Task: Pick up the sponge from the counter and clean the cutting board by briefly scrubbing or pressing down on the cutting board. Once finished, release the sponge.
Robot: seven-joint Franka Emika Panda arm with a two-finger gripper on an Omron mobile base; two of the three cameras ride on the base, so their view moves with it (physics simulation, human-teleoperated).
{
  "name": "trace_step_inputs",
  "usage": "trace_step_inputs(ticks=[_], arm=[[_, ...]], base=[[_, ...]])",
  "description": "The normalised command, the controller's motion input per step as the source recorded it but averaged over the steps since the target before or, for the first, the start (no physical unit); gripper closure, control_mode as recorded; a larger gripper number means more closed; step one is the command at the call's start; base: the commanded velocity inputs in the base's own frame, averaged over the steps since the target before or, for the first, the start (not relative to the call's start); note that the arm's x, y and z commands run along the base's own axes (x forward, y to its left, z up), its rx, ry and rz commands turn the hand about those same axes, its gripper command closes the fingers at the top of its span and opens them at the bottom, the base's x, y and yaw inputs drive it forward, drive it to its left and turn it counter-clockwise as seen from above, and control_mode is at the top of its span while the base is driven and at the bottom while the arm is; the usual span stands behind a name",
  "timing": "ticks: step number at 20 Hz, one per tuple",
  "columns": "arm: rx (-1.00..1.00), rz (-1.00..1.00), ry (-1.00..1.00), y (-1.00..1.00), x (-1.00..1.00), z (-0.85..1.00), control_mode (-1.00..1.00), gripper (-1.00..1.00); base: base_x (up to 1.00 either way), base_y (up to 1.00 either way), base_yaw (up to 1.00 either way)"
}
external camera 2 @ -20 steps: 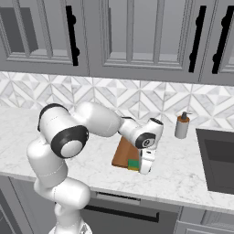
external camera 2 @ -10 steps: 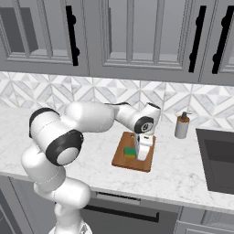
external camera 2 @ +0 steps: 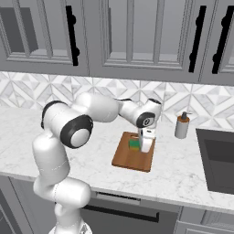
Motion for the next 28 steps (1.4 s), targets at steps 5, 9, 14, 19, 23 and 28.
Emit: trace_step_inputs(ticks=[5, 9, 14, 19, 23, 28], arm=[[0.02, 0.00, 0.01, -0.28, 0.69, -0.01, -1.00, 1.00], [0.00, 0.00, 0.03, -0.15, 0.22, -0.28, -1.00, 1.00], [0.00, 0.00, 0.05, 0.07, 0.07, -0.73, -1.00, 1.00], [0.00, 0.00, 0.03, 0.12, 0.26, -0.78, -1.00, -1.00], [0.00, 0.00, -0.01, 0.00, 0.07, -0.14, -1.00, -1.00], [0.00, 0.00, -0.02, 0.00, 0.00, 0.00, -1.00, -1.00]], base=[[0.00, 0.00, 0.00], [0.00, 0.00, 0.00], [0.00, 0.00, 0.00], [0.00, 0.00, 0.00], [0.00, 0.00, 0.00], [0.00, 0.00, 0.00]])
